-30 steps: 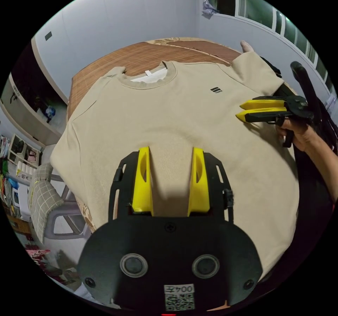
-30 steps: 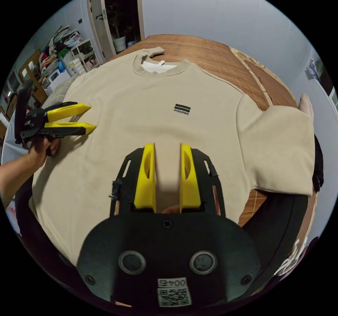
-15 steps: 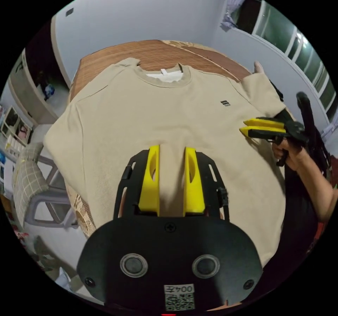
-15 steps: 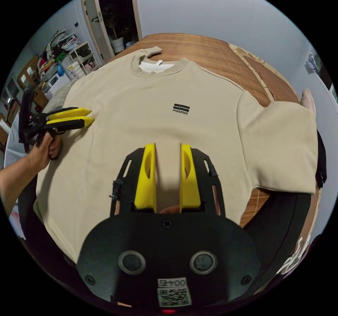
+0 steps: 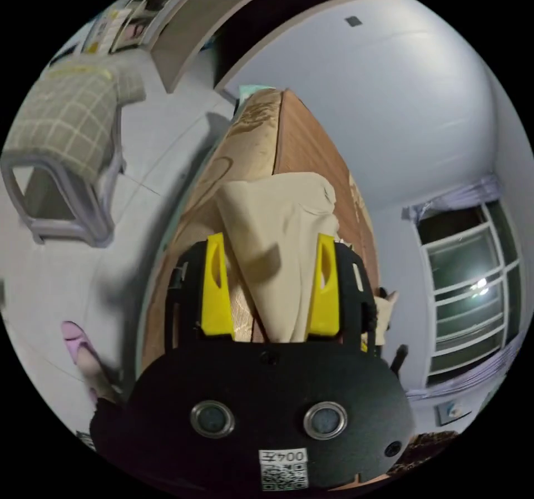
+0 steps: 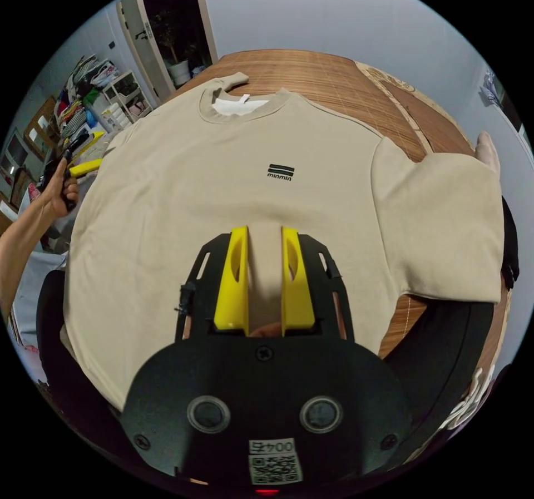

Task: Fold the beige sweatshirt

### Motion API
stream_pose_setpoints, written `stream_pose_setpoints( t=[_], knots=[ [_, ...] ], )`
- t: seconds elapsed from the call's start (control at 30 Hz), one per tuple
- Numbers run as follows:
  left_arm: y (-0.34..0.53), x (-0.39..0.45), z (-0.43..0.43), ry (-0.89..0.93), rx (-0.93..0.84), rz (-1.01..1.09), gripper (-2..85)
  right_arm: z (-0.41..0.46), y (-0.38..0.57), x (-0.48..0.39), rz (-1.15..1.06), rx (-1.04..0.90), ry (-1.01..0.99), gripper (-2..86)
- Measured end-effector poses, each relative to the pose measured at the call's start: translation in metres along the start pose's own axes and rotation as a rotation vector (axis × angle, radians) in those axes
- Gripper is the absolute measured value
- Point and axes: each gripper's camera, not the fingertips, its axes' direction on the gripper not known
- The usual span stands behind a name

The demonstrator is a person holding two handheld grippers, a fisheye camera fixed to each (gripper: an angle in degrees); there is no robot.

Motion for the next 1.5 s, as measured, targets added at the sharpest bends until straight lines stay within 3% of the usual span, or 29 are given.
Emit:
stream_pose_setpoints(
  t=[0.07, 0.23, 0.33, 0.4, 0.5, 0.53, 0.63, 0.7, 0.77, 1.0, 1.17, 1.3, 1.5],
  knots=[
    [-0.010, 0.010, 0.008, 0.038, -0.013, 0.045, 13.0, 0.001, 0.000, 0.001, 0.004, 0.001, 0.002, 9.2],
    [-0.022, 0.089, 0.018, -0.118, -0.046, 0.291, 5.5, 0.003, -0.001, 0.005, 0.007, -0.001, 0.003, 8.7],
    [0.007, 0.185, 0.030, -0.182, -0.103, 0.698, 5.5, 0.004, -0.002, 0.008, 0.010, -0.003, -0.002, 8.7],
    [0.056, 0.250, 0.061, -0.221, -0.252, 1.052, 7.5, 0.004, -0.003, 0.010, 0.011, -0.005, -0.003, 8.7],
    [0.101, 0.287, 0.099, -0.209, -0.541, 1.308, 10.7, 0.005, -0.002, 0.012, 0.011, -0.002, -0.007, 8.7],
    [0.102, 0.290, 0.101, -0.203, -0.559, 1.321, 11.0, 0.005, -0.002, 0.013, 0.011, -0.001, -0.008, 8.7],
    [0.070, 0.294, 0.082, -0.194, -0.396, 1.233, 11.1, 0.006, -0.004, 0.017, 0.016, -0.005, -0.017, 8.7],
    [0.014, 0.278, 0.060, -0.202, -0.203, 1.015, 11.0, 0.007, -0.004, 0.020, 0.025, -0.006, -0.024, 8.6],
    [-0.029, 0.259, 0.054, -0.200, -0.132, 0.851, 11.2, 0.007, -0.005, 0.022, 0.030, -0.008, -0.028, 8.4],
    [-0.145, 0.180, 0.074, -0.126, -0.108, 0.331, 13.8, 0.009, -0.008, 0.030, 0.046, -0.015, -0.037, 7.5],
    [-0.170, 0.178, 0.112, -0.274, -0.251, 0.308, 13.2, 0.010, -0.010, 0.035, 0.054, -0.017, -0.044, 7.4],
    [-0.168, 0.176, 0.133, -0.235, -0.340, 0.312, 5.4, 0.011, -0.011, 0.039, 0.063, -0.012, -0.045, 6.8],
    [-0.139, 0.216, 0.051, -0.303, 0.002, 0.456, 3.4, 0.012, -0.012, 0.043, 0.065, -0.012, -0.046, 6.0]
  ],
)
